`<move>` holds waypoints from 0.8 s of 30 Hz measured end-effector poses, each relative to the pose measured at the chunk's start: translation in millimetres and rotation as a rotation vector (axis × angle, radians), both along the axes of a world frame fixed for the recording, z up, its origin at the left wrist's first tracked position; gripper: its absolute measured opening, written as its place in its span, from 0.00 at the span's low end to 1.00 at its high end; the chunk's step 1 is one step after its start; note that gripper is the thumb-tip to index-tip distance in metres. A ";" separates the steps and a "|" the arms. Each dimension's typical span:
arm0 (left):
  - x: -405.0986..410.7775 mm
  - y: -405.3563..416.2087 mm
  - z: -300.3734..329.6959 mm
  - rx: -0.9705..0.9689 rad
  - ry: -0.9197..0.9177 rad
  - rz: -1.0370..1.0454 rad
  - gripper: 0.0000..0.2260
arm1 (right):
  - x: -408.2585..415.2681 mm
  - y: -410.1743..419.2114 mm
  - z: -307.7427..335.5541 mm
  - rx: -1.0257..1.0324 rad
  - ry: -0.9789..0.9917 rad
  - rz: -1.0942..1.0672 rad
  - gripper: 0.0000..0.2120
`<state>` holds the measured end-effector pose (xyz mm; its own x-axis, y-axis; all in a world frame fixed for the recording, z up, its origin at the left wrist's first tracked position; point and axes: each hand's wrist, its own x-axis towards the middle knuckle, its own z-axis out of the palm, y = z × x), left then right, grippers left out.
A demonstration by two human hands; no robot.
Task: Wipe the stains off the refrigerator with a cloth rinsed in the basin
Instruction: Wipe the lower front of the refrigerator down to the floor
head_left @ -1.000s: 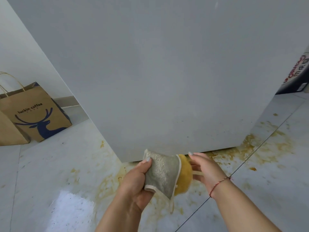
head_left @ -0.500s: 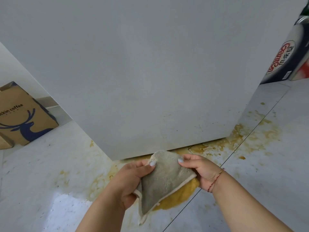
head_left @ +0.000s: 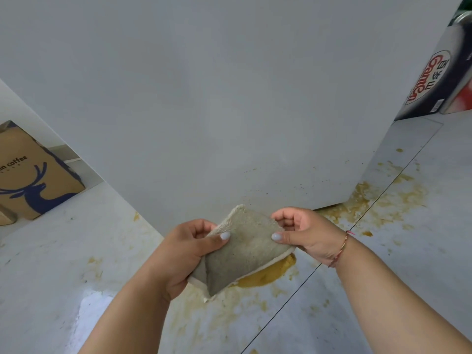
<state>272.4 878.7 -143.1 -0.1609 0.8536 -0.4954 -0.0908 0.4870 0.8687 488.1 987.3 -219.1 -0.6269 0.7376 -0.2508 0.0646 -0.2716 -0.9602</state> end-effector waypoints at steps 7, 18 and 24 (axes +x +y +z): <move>-3.5 -1.4 -0.1 -0.054 -0.043 -0.227 0.11 | 5.1 -1.1 1.7 -0.342 0.238 -0.044 0.21; 3.3 -1.2 -53.8 -0.292 0.061 0.089 0.17 | -10.3 -20.6 4.5 -0.027 -0.063 0.015 0.16; 16.4 7.4 -58.1 -0.146 -0.518 0.416 0.31 | -39.7 -55.0 11.4 0.428 -0.186 0.202 0.08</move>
<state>288.8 886.0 -201.2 -0.1720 0.6907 -0.7024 -0.6823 0.4307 0.5907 448.4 932.3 -207.7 -0.7410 0.6675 -0.0734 0.2556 0.1792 -0.9500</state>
